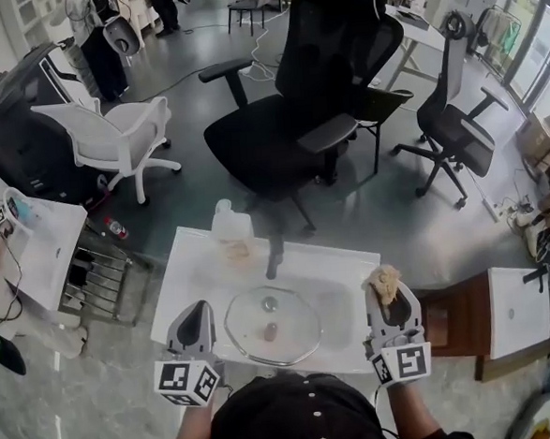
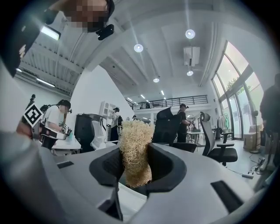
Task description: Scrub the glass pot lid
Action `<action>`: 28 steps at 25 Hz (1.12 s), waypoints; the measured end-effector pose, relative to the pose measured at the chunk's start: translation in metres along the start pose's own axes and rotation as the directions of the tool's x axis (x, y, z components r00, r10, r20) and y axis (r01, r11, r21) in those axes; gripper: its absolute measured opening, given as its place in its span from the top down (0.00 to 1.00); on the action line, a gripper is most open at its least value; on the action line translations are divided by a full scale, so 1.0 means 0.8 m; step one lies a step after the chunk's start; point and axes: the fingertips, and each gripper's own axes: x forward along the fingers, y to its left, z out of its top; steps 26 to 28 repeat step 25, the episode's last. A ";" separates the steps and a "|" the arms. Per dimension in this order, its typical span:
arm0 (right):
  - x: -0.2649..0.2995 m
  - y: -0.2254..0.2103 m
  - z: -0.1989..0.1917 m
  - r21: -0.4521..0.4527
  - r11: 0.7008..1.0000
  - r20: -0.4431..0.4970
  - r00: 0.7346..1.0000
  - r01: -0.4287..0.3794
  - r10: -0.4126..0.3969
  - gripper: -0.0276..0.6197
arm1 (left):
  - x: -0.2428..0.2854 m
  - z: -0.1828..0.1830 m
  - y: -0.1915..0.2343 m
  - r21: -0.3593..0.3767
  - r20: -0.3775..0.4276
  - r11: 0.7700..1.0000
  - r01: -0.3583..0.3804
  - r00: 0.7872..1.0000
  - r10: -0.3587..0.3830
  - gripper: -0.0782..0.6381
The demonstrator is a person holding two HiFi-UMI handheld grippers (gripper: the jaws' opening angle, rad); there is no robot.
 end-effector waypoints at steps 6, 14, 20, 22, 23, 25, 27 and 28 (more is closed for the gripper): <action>0.004 0.007 0.010 -0.015 1.000 0.013 1.000 -0.009 0.009 0.73 | -0.001 0.007 -0.006 0.027 0.001 1.000 0.009 1.000 -0.009 0.85; 0.002 0.015 0.015 -0.019 1.000 0.035 0.999 -0.018 0.018 0.73 | -0.005 0.003 -0.007 0.038 -0.001 0.999 0.002 1.000 -0.002 0.85; 0.000 0.022 0.019 -0.028 0.999 0.041 0.999 -0.027 0.028 0.73 | -0.007 0.002 -0.011 0.043 -0.001 0.999 0.004 1.000 -0.004 0.85; -0.001 0.021 0.018 -0.032 0.999 0.041 0.999 -0.025 0.026 0.73 | -0.007 0.002 -0.012 0.046 -0.002 0.999 0.005 1.000 -0.005 0.85; -0.002 0.021 0.018 -0.034 0.999 0.040 0.999 -0.024 0.026 0.73 | -0.007 0.002 -0.012 0.048 -0.002 0.999 0.005 1.000 -0.005 0.85; -0.002 0.021 0.018 -0.035 0.999 0.040 0.999 -0.024 0.026 0.73 | -0.007 0.002 -0.013 0.051 -0.001 0.999 0.005 1.000 -0.004 0.85; -0.002 0.021 0.018 -0.035 0.999 0.040 0.999 -0.024 0.026 0.73 | -0.007 0.002 -0.013 0.051 -0.001 0.999 0.005 1.000 -0.004 0.85; -0.002 0.021 0.018 -0.035 0.999 0.040 0.999 -0.024 0.026 0.73 | -0.007 0.002 -0.013 0.051 -0.001 0.999 0.005 1.000 -0.004 0.85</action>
